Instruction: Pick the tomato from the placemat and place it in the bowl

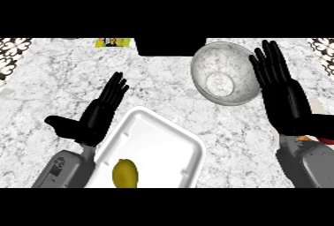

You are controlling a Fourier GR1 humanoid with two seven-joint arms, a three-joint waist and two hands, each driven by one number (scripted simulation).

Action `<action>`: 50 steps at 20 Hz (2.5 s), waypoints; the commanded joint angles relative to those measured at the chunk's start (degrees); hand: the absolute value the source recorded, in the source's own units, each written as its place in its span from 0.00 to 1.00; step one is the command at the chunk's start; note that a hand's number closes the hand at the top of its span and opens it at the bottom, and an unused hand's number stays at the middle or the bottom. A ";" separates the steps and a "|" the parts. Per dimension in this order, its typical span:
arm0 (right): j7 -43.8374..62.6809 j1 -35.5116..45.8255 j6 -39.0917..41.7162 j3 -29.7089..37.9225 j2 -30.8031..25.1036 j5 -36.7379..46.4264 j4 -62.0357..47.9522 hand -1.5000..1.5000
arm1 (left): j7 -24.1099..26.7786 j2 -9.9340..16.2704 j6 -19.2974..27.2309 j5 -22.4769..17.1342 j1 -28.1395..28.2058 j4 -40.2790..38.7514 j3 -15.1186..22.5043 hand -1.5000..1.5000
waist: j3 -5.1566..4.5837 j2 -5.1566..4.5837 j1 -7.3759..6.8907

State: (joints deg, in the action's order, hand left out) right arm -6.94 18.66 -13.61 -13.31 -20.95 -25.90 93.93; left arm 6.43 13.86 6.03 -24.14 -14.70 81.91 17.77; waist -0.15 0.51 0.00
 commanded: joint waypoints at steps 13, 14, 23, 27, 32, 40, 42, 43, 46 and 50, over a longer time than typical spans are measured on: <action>-29.45 -16.87 47.25 2.29 -27.48 3.02 9.15 0.00 | 1.47 14.70 8.67 3.23 1.94 -1.18 -17.50 0.50 | 0.74 0.16 3.29; -32.12 -17.11 49.82 5.37 -30.55 3.24 8.86 0.00 | 1.32 14.94 7.75 2.05 2.68 -0.76 -18.19 0.50 | 0.67 0.32 3.32; -52.07 -23.11 49.85 22.60 -45.99 18.00 -3.01 0.00 | 0.26 16.21 6.51 2.00 4.53 1.59 -18.61 0.50 | 0.47 -0.06 2.38; -53.69 -22.50 47.63 24.13 -55.25 24.63 -6.78 0.00 | 0.18 15.45 6.02 1.98 1.59 0.26 -18.25 0.50 | 0.37 -0.67 1.21; -61.56 -28.37 38.69 19.81 -60.33 37.65 -8.42 0.00 | 0.51 15.39 5.81 2.02 1.34 0.12 -18.74 0.50 | 0.42 -0.82 1.05; -68.32 -30.59 26.80 15.99 -64.84 47.94 -16.01 0.00 | -3.34 16.12 5.69 2.51 -0.82 2.42 -18.19 0.50 | 0.34 -0.84 -0.61; -68.41 -28.95 24.94 13.98 -63.97 49.66 -18.75 0.00 | -1.28 13.82 6.06 4.01 -0.64 0.91 -16.52 0.50 | 0.32 -1.21 -1.57; -70.18 -28.01 25.62 15.08 -65.00 48.62 -20.65 0.00 | -1.29 15.65 3.50 2.62 -2.27 -1.99 -18.47 0.50 | 0.27 -1.20 -1.09; -69.74 -26.76 22.14 11.88 -61.73 50.83 -22.27 0.00 | -2.23 14.08 5.86 4.28 -0.15 2.55 -16.60 0.50 | 0.35 -1.03 -2.31; -65.67 -21.06 21.34 6.37 -57.54 55.33 -25.40 0.00 | -2.77 14.71 3.44 3.27 -2.60 1.31 -17.42 0.50 | 0.35 -1.49 -3.74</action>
State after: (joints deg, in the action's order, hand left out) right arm -63.44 -6.86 7.62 -3.34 -81.65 25.64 73.21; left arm 4.17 28.09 11.04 -20.45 -15.90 83.36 0.71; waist 0.18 -0.69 -2.45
